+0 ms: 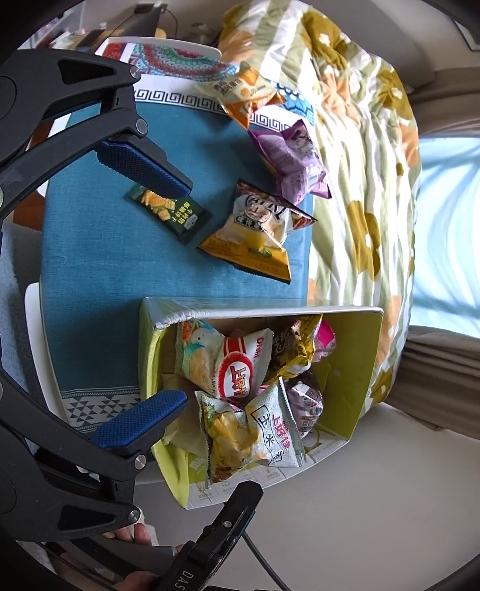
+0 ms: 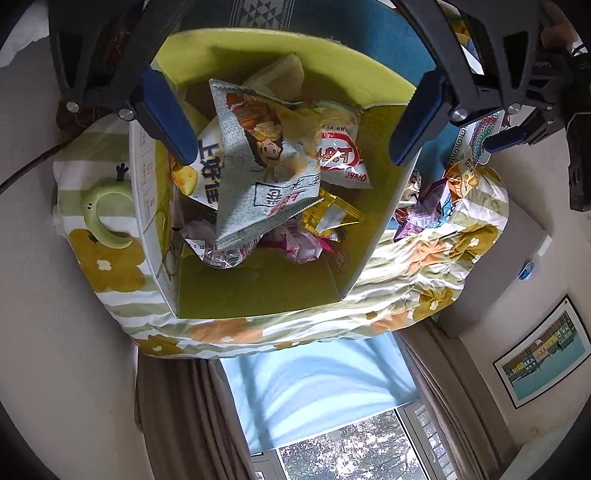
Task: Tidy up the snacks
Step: 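Move both tools toward the cream cake pack and purple bag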
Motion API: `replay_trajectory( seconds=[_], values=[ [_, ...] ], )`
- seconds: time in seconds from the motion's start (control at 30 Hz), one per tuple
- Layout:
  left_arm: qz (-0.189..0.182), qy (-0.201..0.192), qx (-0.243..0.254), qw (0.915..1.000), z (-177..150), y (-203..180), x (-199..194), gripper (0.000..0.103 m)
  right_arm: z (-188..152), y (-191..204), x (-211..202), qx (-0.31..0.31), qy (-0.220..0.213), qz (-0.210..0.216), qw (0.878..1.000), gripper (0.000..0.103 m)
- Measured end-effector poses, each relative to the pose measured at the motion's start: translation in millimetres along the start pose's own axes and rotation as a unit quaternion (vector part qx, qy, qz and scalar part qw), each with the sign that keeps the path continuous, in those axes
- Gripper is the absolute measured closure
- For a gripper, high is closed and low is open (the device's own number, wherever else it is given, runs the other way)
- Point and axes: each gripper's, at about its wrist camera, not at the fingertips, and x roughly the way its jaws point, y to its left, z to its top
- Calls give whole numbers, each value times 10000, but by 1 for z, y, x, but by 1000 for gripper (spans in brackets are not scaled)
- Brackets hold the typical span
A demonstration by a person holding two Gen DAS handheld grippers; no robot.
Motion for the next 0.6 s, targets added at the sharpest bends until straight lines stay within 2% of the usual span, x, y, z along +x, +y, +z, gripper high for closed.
replay_trajectory(
  seconds=[0.17, 0.33, 0.6],
  values=[
    [68, -239, -41, 9997, -4, 3, -22, 1, 0, 1, -16, 14, -52, 27, 10000, 0],
    [210, -516, -297, 9980, -6, 19, -49, 1, 3, 14, -26, -298, -206, 36, 9993, 0],
    [530, -763, -809, 9924, -13, 73, -77, 1, 10, 55, -27, -774, -387, 336, 9957, 0]
  ],
)
